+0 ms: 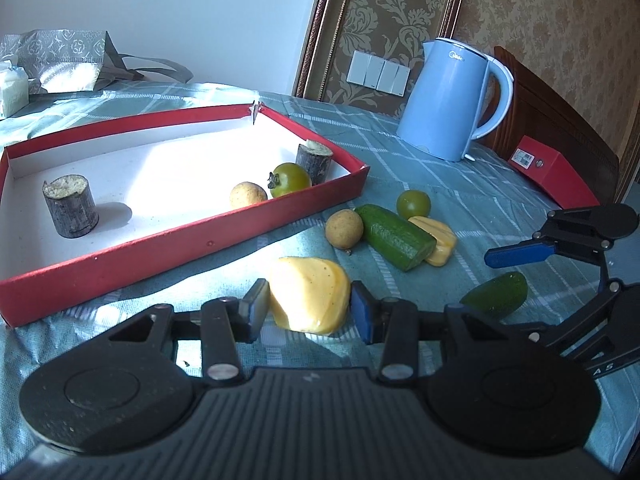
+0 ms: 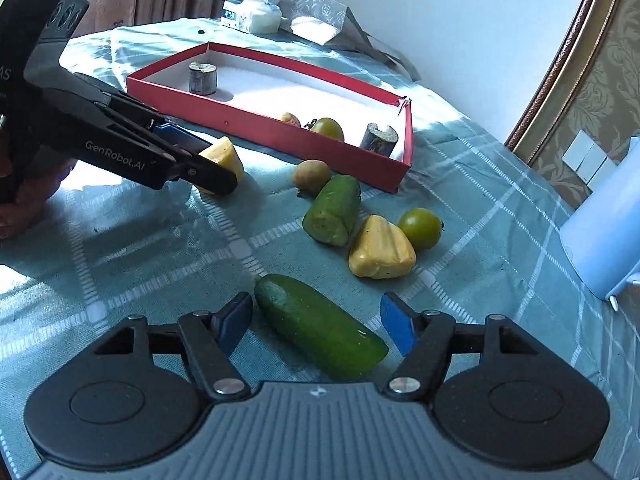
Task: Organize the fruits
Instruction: 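Close the right gripper on the cucumber and lift it, then carry the yellow piece into the tray and open the left gripper while the right gripper holds the cucumber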
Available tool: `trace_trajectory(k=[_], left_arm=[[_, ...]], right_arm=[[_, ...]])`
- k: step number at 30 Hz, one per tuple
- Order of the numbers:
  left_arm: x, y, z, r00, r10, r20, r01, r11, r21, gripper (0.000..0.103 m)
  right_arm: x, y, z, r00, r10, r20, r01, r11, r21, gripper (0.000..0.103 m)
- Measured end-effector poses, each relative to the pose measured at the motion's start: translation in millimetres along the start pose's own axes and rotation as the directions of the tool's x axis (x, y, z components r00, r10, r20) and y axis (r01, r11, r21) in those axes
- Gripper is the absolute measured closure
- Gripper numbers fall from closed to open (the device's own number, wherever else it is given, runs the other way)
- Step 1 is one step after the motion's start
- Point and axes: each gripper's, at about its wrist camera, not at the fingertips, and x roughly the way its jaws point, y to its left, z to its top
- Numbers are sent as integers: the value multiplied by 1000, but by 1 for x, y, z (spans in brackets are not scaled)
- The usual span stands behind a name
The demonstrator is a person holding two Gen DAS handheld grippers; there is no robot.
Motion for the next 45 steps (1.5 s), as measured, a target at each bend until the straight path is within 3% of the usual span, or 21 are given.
trace_trajectory(k=[5, 10, 16, 18, 20, 22, 24, 27, 31, 33, 35, 38, 41, 44, 45], left_arm=[[1, -1, 0, 1000, 0, 0, 0, 1000, 1, 64], [0, -1, 0, 1000, -1, 1, 1, 1000, -1, 64], [0, -3, 0, 1000, 3, -2, -3, 1000, 11, 63], [0, -3, 0, 1000, 3, -2, -3, 1000, 11, 63], [-1, -2, 0, 1000, -2, 8, 2, 1000, 7, 64], [-6, -2, -1, 999, -20, 35, 20, 1000, 0, 64], [-10, -3, -2, 998, -38, 59, 37, 999, 7, 64], [-9, -3, -1, 998, -34, 51, 34, 999, 1, 64], [-8, 0, -1, 998, -32, 45, 32, 999, -13, 65], [-9, 0, -1, 998, -32, 57, 33, 999, -12, 66], [-14, -1, -2, 995, -37, 88, 38, 999, -11, 67], [-20, -6, -3, 991, -39, 129, 38, 999, 14, 67], [-17, -5, -2, 993, -37, 113, 36, 999, 10, 67], [-13, -4, -1, 996, -29, 85, 29, 1000, -3, 67], [-12, -5, -1, 997, -18, 82, 18, 1000, 1, 59]], right_arm=[[10, -22, 7, 999, 36, -41, -27, 980, 197, 47], [17, -50, 4, 997, 49, -57, -16, 881, 472, 49], [11, -38, 0, 994, 33, -100, 3, 938, 347, 50], [11, -36, 0, 995, 22, -93, 13, 932, 362, 55], [10, -34, 1, 996, 3, -88, 32, 919, 394, 68], [10, -32, 1, 997, -13, -79, 46, 904, 426, 69], [8, -36, -3, 999, 2, -43, 19, 876, 482, 70], [5, -45, -14, 999, 35, 31, -46, 799, 600, 71], [5, -58, -34, 980, 95, 173, -192, 662, 724, 71], [9, -62, -44, 966, 112, 235, -255, 577, 776, 71], [11, -63, -51, 946, 110, 305, -316, 522, 792, 71], [16, -63, -59, 920, 87, 382, -376, 463, 802, 71], [26, -64, -66, 909, 79, 409, -403, 422, 812, 71], [25, -65, -71, 880, 69, 469, -454, 410, 791, 71], [24, -66, -73, 869, 64, 490, -470, 413, 780, 71]])
